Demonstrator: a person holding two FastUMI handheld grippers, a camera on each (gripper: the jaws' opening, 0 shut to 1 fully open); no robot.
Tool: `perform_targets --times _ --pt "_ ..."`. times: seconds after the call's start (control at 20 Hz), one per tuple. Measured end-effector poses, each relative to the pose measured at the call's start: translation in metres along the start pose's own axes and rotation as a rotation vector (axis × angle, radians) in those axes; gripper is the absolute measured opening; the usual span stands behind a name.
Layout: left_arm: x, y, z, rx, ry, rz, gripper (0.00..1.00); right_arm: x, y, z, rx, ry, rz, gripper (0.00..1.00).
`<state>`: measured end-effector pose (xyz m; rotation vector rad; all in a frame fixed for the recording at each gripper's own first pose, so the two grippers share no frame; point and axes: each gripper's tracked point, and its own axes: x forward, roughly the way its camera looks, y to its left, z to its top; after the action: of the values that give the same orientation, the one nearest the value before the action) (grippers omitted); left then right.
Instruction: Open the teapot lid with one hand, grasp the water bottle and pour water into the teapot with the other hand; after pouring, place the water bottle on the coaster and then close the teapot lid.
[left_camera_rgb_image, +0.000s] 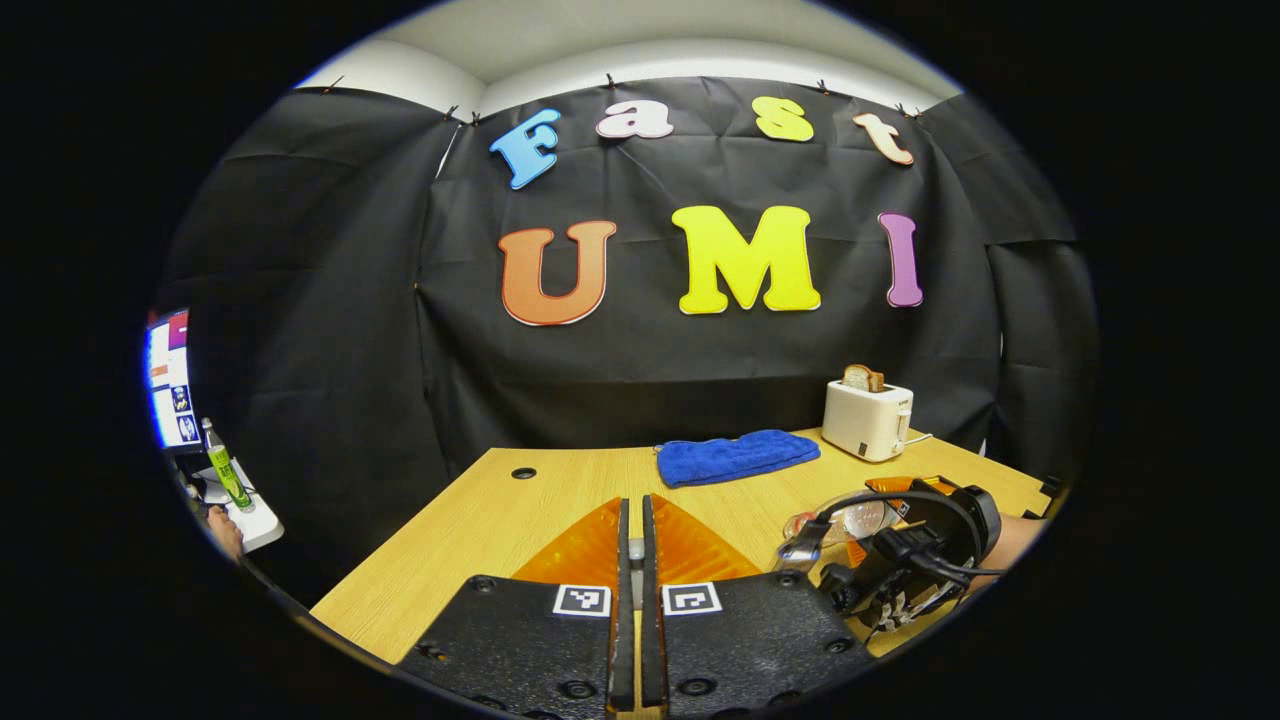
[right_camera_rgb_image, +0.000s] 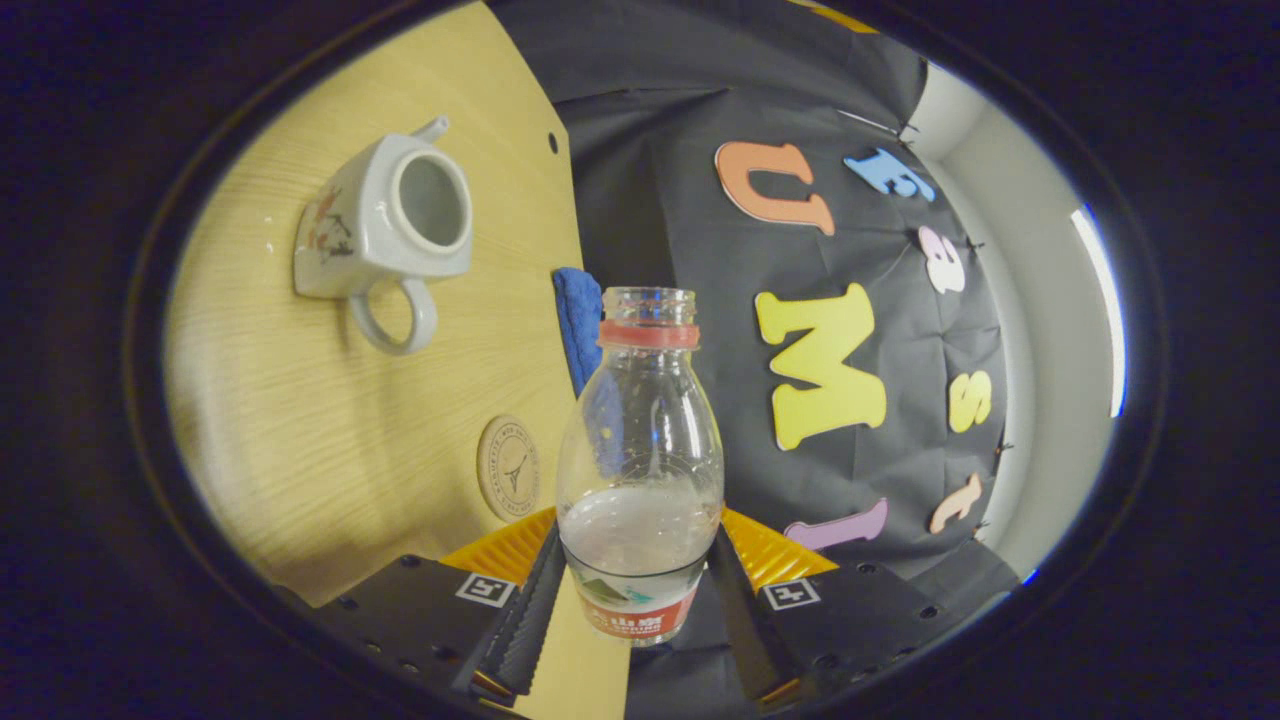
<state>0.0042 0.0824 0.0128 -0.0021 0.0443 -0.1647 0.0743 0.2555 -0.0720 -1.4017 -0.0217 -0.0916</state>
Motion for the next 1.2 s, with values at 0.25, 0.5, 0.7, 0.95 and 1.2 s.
perform_targets --times 0.25,0.5,0.7,0.95,1.2 --pt "0.000 0.003 -0.002 -0.012 0.010 0.006 0.05 0.001 -0.013 0.011 -0.186 -0.043 -0.119 0.76" --pt "0.001 0.003 -0.002 -0.015 0.010 0.001 0.05 -0.008 -0.022 0.026 -0.281 -0.109 -0.178 0.74" --pt "0.001 0.004 -0.004 -0.015 0.016 -0.001 0.05 -0.010 -0.026 0.030 -0.359 -0.125 -0.209 0.74" --pt "0.001 0.006 -0.005 -0.015 0.018 0.002 0.05 -0.009 -0.027 0.035 -0.430 -0.137 -0.222 0.74" --pt "0.000 0.007 -0.007 -0.016 0.024 0.001 0.05 -0.012 -0.030 0.037 -0.465 -0.158 -0.243 0.75"
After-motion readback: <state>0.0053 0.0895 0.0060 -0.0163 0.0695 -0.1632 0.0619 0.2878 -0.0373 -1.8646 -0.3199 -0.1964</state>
